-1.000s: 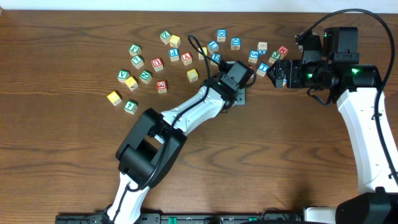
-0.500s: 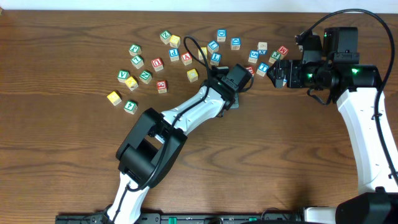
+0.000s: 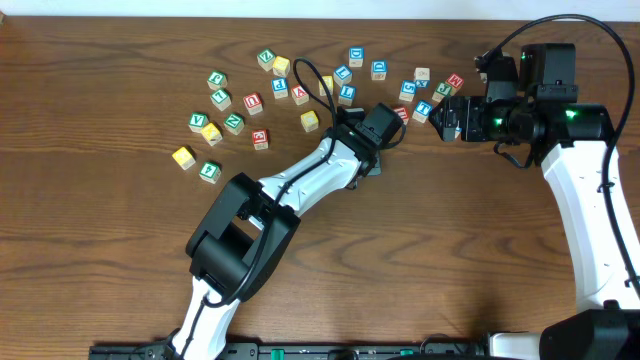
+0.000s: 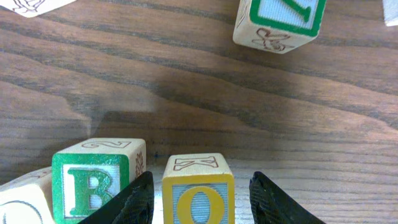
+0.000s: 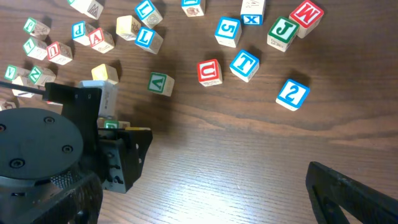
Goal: Spell out ROBOT
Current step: 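Carry the yellow O block and place it right of the B block, then release the O block and raise the left gripper back to the pile's left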
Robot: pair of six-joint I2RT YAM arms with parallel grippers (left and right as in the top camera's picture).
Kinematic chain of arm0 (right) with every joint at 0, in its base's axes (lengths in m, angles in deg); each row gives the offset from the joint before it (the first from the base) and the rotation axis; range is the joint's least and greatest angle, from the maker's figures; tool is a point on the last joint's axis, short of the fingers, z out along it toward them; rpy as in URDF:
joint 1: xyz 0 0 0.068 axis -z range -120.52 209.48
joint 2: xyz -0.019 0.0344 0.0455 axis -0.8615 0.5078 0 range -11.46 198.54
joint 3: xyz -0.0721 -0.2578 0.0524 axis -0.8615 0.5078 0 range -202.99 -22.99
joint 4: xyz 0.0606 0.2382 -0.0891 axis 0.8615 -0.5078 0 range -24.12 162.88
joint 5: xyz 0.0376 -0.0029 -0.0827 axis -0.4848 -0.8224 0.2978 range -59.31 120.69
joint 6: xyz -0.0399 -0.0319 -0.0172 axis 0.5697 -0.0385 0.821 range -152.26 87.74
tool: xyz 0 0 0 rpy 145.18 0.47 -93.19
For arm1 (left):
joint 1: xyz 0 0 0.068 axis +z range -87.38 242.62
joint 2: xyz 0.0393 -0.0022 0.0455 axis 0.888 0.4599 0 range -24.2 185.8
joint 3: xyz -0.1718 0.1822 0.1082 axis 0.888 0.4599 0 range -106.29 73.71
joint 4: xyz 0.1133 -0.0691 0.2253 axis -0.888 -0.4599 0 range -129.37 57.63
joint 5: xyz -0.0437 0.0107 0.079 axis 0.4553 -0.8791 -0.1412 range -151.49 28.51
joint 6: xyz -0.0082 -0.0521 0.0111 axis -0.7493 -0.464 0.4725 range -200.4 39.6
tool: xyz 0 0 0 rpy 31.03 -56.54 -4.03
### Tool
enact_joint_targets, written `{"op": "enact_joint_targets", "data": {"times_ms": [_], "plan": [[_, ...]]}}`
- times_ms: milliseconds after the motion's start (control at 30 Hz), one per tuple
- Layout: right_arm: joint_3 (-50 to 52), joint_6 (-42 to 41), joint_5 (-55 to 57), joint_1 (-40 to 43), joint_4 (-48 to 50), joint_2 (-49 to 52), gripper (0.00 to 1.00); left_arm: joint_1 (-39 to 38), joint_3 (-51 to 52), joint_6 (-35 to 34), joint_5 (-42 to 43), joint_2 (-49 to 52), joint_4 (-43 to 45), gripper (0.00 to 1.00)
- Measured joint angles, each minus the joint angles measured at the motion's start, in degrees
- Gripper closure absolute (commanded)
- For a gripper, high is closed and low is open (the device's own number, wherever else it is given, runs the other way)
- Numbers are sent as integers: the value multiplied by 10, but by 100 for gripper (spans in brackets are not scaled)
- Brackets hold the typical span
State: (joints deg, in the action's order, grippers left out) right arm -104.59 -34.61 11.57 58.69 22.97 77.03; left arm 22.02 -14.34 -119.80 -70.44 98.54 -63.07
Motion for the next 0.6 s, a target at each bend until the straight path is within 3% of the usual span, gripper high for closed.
{"op": "enact_joint_targets", "data": {"times_ms": [333, 467, 600], "plan": [[0, 0, 0, 0, 0, 0, 1, 2, 0, 7, 0, -23, 3, 50], [0, 0, 0, 0, 0, 0, 1, 9, 0, 21, 0, -70, 2, 42], [0, 0, 0, 0, 0, 0, 1, 40, -53, 65, 22, -101, -69, 37]]}}
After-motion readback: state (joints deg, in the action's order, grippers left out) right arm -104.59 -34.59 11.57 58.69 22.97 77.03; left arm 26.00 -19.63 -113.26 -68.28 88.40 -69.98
